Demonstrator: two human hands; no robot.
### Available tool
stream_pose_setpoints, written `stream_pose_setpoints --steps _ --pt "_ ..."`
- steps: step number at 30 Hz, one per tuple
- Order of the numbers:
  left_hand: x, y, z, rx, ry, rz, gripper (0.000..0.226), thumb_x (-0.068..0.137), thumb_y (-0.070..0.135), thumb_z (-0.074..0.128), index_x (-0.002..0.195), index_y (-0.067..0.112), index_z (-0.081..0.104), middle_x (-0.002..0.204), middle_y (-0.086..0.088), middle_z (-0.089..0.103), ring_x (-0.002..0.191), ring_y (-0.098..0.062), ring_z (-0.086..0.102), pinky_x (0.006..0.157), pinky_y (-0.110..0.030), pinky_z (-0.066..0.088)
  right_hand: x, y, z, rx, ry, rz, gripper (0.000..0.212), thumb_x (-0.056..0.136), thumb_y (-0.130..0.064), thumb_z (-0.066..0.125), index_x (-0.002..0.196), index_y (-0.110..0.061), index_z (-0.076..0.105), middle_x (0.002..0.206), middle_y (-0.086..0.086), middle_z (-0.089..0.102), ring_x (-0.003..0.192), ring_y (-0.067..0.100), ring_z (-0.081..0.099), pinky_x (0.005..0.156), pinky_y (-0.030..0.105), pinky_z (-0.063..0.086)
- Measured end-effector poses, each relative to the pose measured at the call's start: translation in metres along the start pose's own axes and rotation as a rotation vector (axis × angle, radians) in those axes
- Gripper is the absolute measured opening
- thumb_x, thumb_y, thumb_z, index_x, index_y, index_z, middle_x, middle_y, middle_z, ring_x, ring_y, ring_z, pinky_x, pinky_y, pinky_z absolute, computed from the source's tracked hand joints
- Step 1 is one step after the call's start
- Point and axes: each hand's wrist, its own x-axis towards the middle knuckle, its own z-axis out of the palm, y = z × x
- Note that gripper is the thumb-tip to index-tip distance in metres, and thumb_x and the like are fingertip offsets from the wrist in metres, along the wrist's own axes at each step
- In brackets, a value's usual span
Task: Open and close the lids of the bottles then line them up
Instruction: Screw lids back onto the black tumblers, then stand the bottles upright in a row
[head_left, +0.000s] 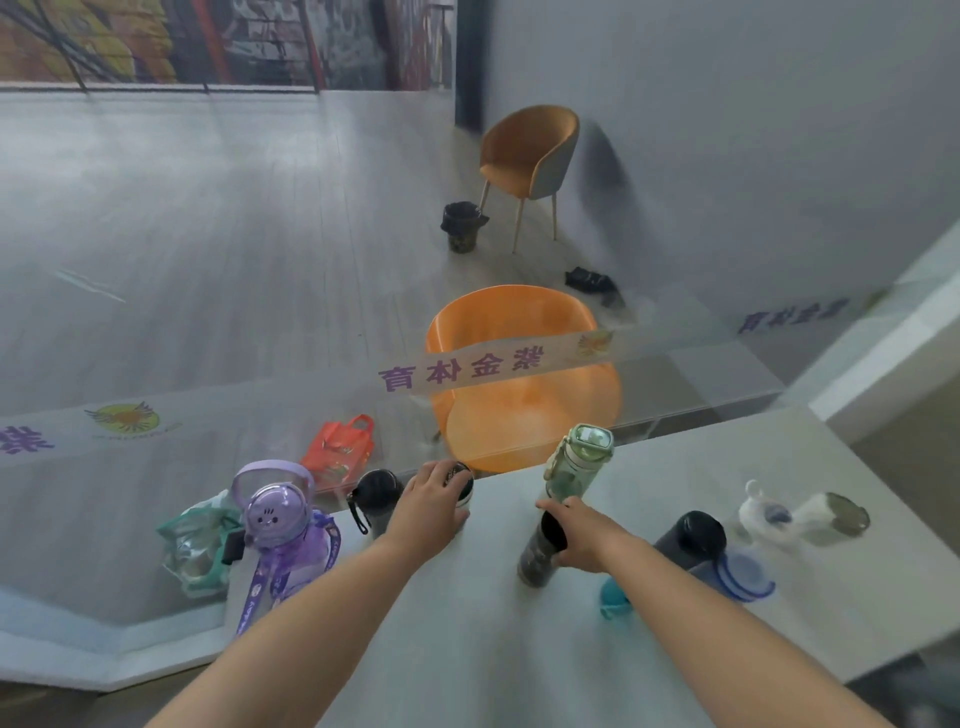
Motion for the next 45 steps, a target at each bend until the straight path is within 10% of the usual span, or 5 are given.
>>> stream_pose_setpoints --steps 33,45 --pt "0.032 0.027 0.030 0.065 -0.060 -0.476 0.048 0.086 0.021 0.066 0.131 0.020 0.051 0.139 -0.004 0.045 0.124 -0.028 0.040 0.100 -0.042 0.043 0.112 -0.012 -0.060 -0.085 0.064 -0.355 0.062 0.087 -0.015 0.067 0.141 -0.024 0.038 0.127 0.017 0.044 0.094 0.044 0.064 0.083 0.045 0.056" --pt "0.075 0.058 0.007 -0.082 -0.030 -0.224 0.074 0.087 0.044 0.066 0.147 0.029 0.028 0.148 -0.001 0.038 0.134 -0.026 0.036 0.107 -0.043 0.039 0.092 0.011 -0.118 -0.185 0.183 -0.330 0.101 0.086 -0.046 0.073 0.157 -0.039 0.002 0.167 0.007 0.016 0.153 0.030 0.018 0.122 0.048 0.023"
